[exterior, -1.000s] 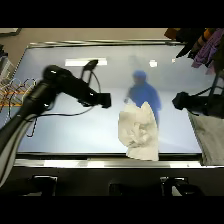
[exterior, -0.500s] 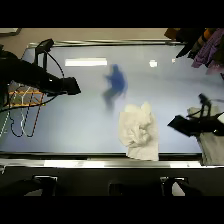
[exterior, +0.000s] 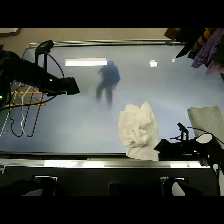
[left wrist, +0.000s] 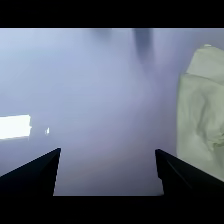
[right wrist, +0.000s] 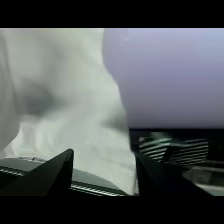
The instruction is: Fold the clothes and pants, and hang the long-sleeved shirts on hangers.
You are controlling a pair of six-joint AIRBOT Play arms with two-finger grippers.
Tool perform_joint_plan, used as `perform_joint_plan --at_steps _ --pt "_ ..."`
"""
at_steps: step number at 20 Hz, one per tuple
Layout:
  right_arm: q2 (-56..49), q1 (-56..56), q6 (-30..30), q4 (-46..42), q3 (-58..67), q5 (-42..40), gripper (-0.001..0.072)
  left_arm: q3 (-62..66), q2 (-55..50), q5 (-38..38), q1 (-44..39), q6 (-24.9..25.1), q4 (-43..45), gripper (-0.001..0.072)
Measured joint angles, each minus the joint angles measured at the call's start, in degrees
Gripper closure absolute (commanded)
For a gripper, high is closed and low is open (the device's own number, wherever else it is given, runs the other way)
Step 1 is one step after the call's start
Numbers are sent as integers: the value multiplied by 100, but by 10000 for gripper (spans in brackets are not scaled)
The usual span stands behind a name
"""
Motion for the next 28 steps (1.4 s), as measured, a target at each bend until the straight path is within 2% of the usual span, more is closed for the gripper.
perform_joint_plan --at_steps 11,14,15,16,17,18,21,25,28 --pt "-229 -4 35 133 -284 -256 301 0 -2 -9 0 2 7 30" --pt "-535 -4 37 240 -326 -273 508 0 -2 -9 -2 2 7 31" --pt "-621 -4 35 260 -334 -275 613 0 -2 -11 0 2 7 32" --pt "-682 -4 33 260 -343 -284 678 0 -2 -17 0 2 7 42" --pt "-728 -4 28 260 -343 -282 679 0 -4 -46 2 2 7 98" --pt "-761 -4 13 273 -334 -271 679 0 -20 -63 11 2 -4 122" --pt "-782 2 -15 251 -227 -254 679 -136 -160 -286 74 4 -302 122" --pt "-621 0 -15 177 50 -374 679 -671 -741 -1060 131 264 -1414 121" --pt "-435 0 -9 348 170 -120 679 -916 -1436 -1639 17 601 -2387 122"
